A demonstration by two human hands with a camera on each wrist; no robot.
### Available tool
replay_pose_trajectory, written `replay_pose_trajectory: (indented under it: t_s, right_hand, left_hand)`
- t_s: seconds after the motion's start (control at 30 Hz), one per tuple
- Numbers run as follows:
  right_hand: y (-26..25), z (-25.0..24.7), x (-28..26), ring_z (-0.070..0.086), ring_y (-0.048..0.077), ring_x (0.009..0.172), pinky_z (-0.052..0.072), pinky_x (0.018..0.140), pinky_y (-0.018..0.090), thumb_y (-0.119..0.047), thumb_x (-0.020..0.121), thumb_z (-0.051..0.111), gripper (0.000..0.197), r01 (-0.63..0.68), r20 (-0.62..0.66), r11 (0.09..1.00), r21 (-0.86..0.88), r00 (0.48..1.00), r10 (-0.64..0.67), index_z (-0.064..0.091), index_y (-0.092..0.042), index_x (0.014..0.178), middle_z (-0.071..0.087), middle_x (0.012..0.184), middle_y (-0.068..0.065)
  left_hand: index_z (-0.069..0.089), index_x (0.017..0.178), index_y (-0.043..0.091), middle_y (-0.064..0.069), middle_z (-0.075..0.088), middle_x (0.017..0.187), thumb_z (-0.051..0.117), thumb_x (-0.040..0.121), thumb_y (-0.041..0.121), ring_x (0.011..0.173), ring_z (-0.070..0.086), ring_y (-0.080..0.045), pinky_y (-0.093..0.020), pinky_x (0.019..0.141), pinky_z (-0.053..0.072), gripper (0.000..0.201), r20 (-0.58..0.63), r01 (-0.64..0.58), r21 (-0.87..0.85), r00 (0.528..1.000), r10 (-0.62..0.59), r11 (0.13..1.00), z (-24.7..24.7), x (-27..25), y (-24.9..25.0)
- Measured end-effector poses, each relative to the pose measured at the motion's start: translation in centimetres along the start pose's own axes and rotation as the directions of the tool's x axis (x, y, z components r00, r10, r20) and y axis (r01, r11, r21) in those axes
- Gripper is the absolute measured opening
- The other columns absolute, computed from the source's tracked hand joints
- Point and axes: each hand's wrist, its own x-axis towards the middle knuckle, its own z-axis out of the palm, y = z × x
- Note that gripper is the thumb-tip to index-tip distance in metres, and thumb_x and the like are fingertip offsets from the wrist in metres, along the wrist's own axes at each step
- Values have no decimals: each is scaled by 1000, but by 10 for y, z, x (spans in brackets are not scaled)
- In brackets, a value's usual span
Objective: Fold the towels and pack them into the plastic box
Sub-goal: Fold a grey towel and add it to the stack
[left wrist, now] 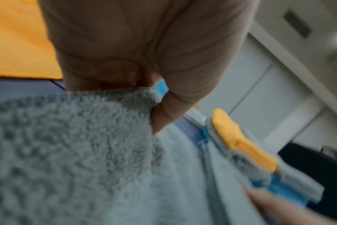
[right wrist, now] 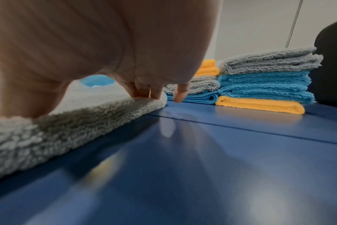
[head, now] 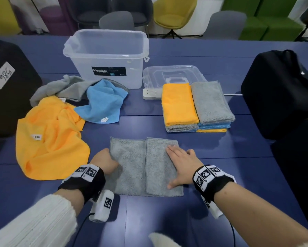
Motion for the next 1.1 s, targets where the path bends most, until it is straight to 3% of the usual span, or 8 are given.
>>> replay_pose_trajectory:
  t_s: [0.2,0.3,0.43,0.53,0.67,0.87,1.03,1.1]
  right_hand:
    - [2,4,0,4,13,148,15,113,45,-75,56,68,137,6,-23,999,49,1000,-4,-9,-16,152,-3,161,-1]
    - [2,7,2,7,12,147,17,112,44,-75,53,70,140,-6,-50,996,84,999,10,-9,-14,152,1,161,-1]
    - [1,11,2,16,16,145,21,108,42,-77,51,69,137,-18,-92,999,51,995,23,5,-9,151,15,159,3]
    - [6,9,-2,32,17,134,27,101,38,-75,48,71,120,-2,-151,995,103,988,18,26,-13,140,37,144,-1]
    - [21,10,-15,32,16,135,25,104,36,-68,52,76,125,1,-145,951,309,988,46,17,-15,148,38,146,-3]
    - [32,15,-23,37,18,129,26,101,32,-25,85,59,80,21,-203,896,443,976,78,14,-22,152,45,141,-1]
    - [30,11,-10,56,12,116,43,103,33,-6,95,42,46,55,-239,571,819,937,254,40,-31,134,59,128,-3]
    - [28,4,-3,55,11,116,43,102,30,-4,96,41,44,72,-243,530,845,935,260,50,-33,128,60,124,-4]
  left_hand:
    - [40,116,23,-12,54,114,81,60,17,99,59,-31,-51,88,51,69,-35,-194,-578,976,214,792,-7,-27,55]
    - [38,125,35,-1,50,120,81,67,24,101,59,-21,-38,89,50,73,6,-366,-440,912,410,820,7,-41,84]
    - [43,132,23,0,49,129,72,80,20,104,52,-15,-22,86,38,60,86,-476,-134,868,488,869,42,-47,112]
    - [40,136,17,-4,40,136,66,82,16,120,47,-19,-23,97,34,60,121,-464,-54,876,467,884,64,-47,122]
    - [39,137,15,-5,38,135,61,84,18,118,49,-21,-24,98,36,58,104,-467,-13,879,466,884,79,-49,130]
    - [26,139,17,-8,37,134,60,82,15,110,55,-28,-32,90,44,66,66,-522,-16,851,522,853,86,-51,138]
    - [17,147,16,-9,43,143,58,87,16,123,49,-23,-24,98,38,73,102,-549,-144,819,564,823,89,-50,131]
    - [20,146,20,-8,49,140,50,94,18,121,54,-22,-28,100,41,60,88,-519,-220,833,547,826,87,-49,127]
